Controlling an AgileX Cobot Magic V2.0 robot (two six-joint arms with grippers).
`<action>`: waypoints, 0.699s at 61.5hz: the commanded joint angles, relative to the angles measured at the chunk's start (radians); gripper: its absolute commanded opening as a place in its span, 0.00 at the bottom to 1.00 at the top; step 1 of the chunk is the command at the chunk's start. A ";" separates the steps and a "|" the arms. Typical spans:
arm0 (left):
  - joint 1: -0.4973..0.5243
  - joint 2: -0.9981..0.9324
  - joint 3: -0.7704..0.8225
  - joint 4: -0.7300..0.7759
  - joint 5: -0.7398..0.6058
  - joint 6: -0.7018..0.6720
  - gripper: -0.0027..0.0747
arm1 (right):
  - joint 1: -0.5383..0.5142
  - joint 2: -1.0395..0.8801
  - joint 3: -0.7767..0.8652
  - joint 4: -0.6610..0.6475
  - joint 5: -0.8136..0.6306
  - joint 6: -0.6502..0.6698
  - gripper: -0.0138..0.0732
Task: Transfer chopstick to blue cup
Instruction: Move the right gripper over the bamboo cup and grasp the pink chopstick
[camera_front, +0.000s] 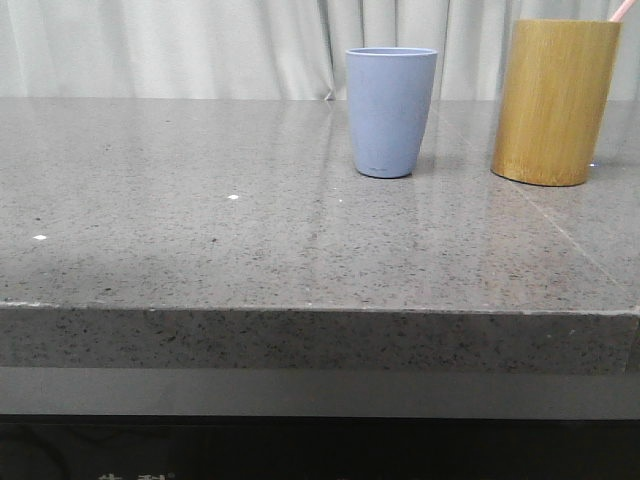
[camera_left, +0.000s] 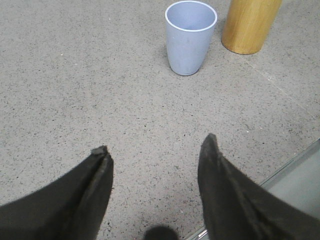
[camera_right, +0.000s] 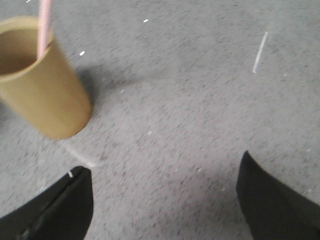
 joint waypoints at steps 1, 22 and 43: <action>0.000 -0.012 -0.027 -0.001 -0.081 -0.008 0.54 | -0.044 0.083 -0.111 0.125 -0.021 -0.102 0.85; 0.000 -0.012 -0.027 -0.001 -0.081 -0.008 0.54 | -0.074 0.384 -0.379 0.619 0.046 -0.506 0.85; 0.000 -0.012 -0.027 -0.001 -0.081 -0.008 0.54 | -0.074 0.564 -0.523 0.704 0.088 -0.528 0.84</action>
